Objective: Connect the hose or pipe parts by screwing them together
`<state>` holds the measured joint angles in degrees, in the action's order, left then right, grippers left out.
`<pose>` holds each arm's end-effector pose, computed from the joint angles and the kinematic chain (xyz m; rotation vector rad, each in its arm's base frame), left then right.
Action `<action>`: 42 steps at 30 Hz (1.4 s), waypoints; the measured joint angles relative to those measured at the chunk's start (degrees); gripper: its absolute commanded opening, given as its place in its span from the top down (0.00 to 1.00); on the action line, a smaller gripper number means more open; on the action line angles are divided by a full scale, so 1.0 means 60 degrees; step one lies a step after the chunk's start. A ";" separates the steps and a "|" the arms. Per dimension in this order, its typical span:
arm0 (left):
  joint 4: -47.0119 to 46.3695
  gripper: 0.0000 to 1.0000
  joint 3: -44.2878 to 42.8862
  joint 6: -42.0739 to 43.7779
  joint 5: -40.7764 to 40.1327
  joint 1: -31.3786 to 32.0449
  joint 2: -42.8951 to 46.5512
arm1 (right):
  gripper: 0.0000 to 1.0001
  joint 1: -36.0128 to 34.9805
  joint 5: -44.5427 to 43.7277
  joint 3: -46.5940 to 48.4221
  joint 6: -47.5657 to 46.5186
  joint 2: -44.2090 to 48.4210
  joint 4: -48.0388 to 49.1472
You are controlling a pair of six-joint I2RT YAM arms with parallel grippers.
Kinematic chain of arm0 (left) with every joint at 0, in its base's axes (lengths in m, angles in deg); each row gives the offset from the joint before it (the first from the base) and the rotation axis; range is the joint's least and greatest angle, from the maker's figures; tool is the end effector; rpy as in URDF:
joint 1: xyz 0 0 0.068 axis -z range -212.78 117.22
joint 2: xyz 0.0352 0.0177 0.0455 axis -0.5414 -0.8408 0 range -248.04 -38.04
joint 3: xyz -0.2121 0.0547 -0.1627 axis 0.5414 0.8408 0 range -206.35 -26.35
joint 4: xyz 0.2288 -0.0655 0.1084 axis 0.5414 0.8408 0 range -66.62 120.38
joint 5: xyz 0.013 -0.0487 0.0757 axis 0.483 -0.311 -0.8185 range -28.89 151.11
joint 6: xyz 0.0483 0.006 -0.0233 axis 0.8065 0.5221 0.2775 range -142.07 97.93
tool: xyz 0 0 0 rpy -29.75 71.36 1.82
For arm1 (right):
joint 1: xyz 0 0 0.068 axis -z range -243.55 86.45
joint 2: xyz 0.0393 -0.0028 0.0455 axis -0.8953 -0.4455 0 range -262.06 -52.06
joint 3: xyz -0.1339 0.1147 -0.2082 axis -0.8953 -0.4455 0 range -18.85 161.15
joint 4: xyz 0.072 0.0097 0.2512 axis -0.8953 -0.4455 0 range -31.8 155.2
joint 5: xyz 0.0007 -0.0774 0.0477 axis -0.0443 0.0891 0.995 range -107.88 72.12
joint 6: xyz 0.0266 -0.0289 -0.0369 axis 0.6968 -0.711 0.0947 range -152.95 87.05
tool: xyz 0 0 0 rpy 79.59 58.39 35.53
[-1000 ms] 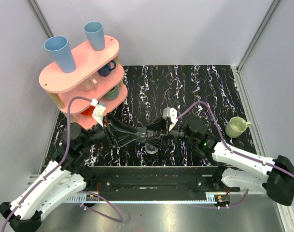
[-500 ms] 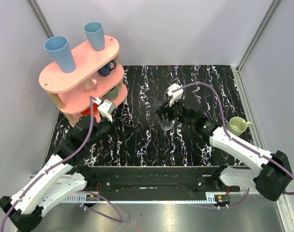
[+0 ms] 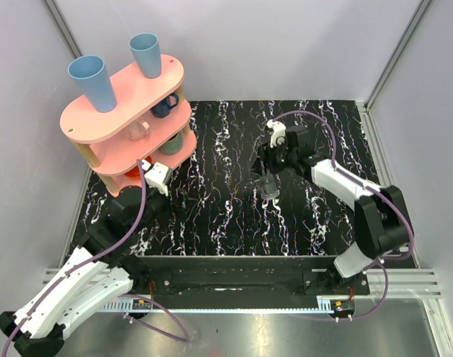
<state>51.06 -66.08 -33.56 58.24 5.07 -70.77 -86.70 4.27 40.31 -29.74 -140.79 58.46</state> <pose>0.1088 -0.0823 0.3069 0.4153 1.9231 -0.5227 0.3102 0.1474 0.2455 -0.6020 2.1512 0.6803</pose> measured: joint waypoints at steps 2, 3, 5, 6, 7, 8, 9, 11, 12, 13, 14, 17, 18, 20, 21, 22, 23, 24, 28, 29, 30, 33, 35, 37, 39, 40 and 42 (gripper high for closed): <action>0.0000 0.01 0.0004 0.0047 -0.0015 0.0004 0.0087 | 0.94 0.0302 0.1056 0.0302 0.0259 -0.0656 0.0076; 0.0000 0.01 0.0004 0.0066 -0.0011 0.0000 0.0095 | 0.91 0.0437 0.1552 0.0401 0.0412 -0.0980 0.0222; 0.0007 0.01 0.0004 0.0098 0.0004 0.0004 0.0098 | 0.89 0.0670 0.2324 0.0557 0.0674 -0.1566 0.0412; 0.0011 0.01 0.0004 0.0109 0.0004 0.0004 0.0098 | 0.88 0.0769 0.2663 0.0674 0.0794 -0.1880 0.0437; 0.0011 0.01 0.0004 0.0120 0.0004 0.0004 0.0109 | 0.88 0.0871 0.3002 0.0798 0.0914 -0.2226 0.0455; 0.0011 0.01 0.0004 0.0124 0.0004 0.0004 0.0127 | 0.87 0.0969 0.3282 0.0936 0.1042 -0.2586 0.0484; 0.0011 0.01 0.0004 0.0124 0.0004 0.0004 0.0131 | 0.85 0.1045 0.3446 0.1042 0.1155 -0.2889 0.0499; 0.0011 0.01 0.0004 0.0127 0.0000 0.0004 0.0131 | 0.76 0.1151 0.3687 0.1198 0.1282 -0.3344 0.0495; 0.0011 0.01 0.0004 0.0127 0.0000 0.0004 0.0124 | 0.71 0.1195 0.3756 0.1260 0.1304 -0.3504 0.0474; 0.0011 0.01 0.0004 0.0127 0.0000 0.0004 0.0124 | 0.65 0.1209 0.3781 0.1359 0.1308 -0.3683 0.0423; 0.0011 0.01 0.0004 0.0131 0.0000 0.0004 0.0124 | 0.55 0.1249 0.3785 0.1483 0.1304 -0.3861 0.0346; 0.0011 0.01 0.0007 0.0153 0.0000 0.0004 0.0120 | 0.34 0.1319 0.3595 0.1796 0.1286 -0.4164 0.0058; 0.0007 0.01 0.0007 0.0164 0.0000 0.0004 0.0124 | 0.31 0.1322 0.3439 0.1905 0.1275 -0.4211 -0.0095; 0.0007 0.01 0.0022 0.0168 -0.0004 0.0004 0.0124 | 0.27 0.1326 0.3126 0.2124 0.1191 -0.4222 -0.0379; 0.0004 0.01 0.0040 0.0171 -0.0004 0.0004 0.0120 | 0.24 0.1333 0.2856 0.2317 0.1118 -0.4222 -0.0594; 0.0004 0.01 0.0062 0.0175 -0.0007 0.0004 0.0120 | 0.18 0.1337 0.2659 0.2437 0.1078 -0.4222 -0.0688; 0.0007 0.01 0.0087 0.0186 -0.0018 0.0004 0.0117 | 0.13 0.1351 0.2408 0.2634 0.1020 -0.4222 -0.0911; 0.0007 0.01 0.0113 0.0197 -0.0033 0.0004 0.0102 | 0.00 0.1370 0.2131 0.2863 0.0954 -0.4222 -0.1115; 0.0018 0.01 0.0146 0.0233 -0.0120 0.0004 -0.0004 | 0.00 0.1424 0.1188 0.3588 0.0659 -0.4014 -0.1781; 0.0018 0.01 0.0149 0.0240 -0.0138 0.0004 -0.0007 | 0.00 0.1432 0.1009 0.3690 0.0612 -0.3861 -0.1978; 0.0018 0.01 0.0149 0.0244 -0.0149 0.0004 -0.0007 | 0.00 0.1432 0.0838 0.3759 0.0572 -0.3657 -0.2178; 0.0018 0.01 0.0149 0.0262 -0.0222 0.0004 0.0004 | 0.00 0.1432 0.0543 0.3796 0.0586 -0.2925 -0.2634; 0.0018 0.01 0.0149 0.0266 -0.0277 0.0004 0.0058 | 0.00 0.1432 0.0448 0.3719 0.0758 -0.2251 -0.2827; 0.0018 0.01 0.0149 0.0266 -0.0321 0.0004 0.0138 | 0.00 0.1432 0.0390 0.3526 0.1060 -0.1461 -0.2914; 0.0018 0.01 0.0149 0.0266 -0.0339 0.0004 0.0233 | 0.00 0.1432 0.0353 0.3184 0.1552 -0.0441 -0.2991; 0.0018 0.01 0.0149 0.0266 -0.0353 0.0004 0.0291 | 0.00 0.1432 0.0331 0.2951 0.1807 0.0149 -0.3034; 0.0015 0.01 0.0149 0.0266 -0.0368 0.0004 0.0463 | 0.00 0.1432 0.0335 0.2393 0.2233 0.1293 -0.2936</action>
<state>51.15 -65.18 -31.96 56.03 5.09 -67.99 -78.11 6.28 54.67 -16.35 -133.03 40.84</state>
